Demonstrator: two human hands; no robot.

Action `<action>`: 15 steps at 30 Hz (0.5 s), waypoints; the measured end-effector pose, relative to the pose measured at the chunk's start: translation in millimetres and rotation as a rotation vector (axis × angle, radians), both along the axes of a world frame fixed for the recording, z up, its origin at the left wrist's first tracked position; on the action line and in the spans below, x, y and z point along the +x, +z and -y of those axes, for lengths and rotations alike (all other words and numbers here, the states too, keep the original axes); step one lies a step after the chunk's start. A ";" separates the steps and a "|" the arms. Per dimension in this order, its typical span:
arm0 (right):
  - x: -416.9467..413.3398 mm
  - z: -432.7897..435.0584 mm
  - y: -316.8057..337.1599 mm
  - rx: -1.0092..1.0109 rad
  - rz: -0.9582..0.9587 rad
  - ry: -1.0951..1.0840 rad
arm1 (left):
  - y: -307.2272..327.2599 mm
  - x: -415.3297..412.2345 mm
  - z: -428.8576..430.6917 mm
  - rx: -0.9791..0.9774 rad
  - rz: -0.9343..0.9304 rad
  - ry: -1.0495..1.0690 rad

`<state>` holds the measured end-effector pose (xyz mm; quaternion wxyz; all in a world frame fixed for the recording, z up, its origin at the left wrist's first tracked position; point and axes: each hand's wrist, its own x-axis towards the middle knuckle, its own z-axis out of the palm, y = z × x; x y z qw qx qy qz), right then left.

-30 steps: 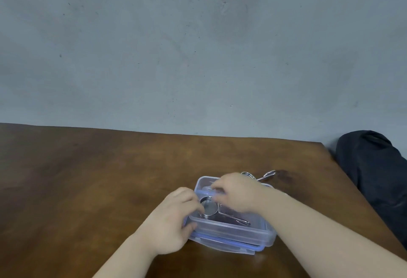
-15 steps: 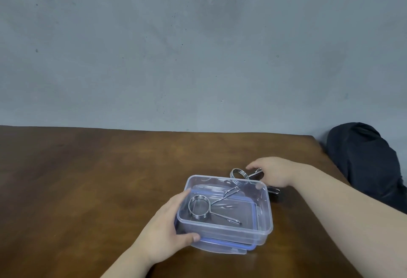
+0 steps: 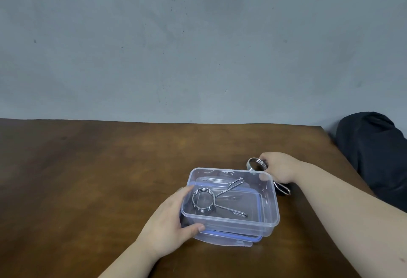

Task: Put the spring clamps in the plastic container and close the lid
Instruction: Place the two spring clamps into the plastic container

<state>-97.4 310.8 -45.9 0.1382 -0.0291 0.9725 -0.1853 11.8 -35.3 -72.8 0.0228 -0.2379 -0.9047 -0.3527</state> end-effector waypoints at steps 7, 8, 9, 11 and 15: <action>21.1 14.6 89.5 -0.314 -0.288 -0.102 | -8.2 -10.1 -10.2 -0.009 0.018 0.024; 30.1 26.9 103.8 -0.317 -0.303 -0.023 | -7.4 -11.9 -12.7 -0.004 0.018 0.018; 39.9 40.4 114.1 -0.287 -0.302 0.068 | -6.6 -13.5 -14.1 0.001 0.015 0.012; 57.2 66.8 120.4 -0.131 -0.280 0.240 | -7.4 -16.1 -15.0 0.002 0.013 0.005; 64.1 95.9 85.4 0.125 -0.216 0.387 | -11.3 -14.9 -14.8 -0.007 -0.008 -0.006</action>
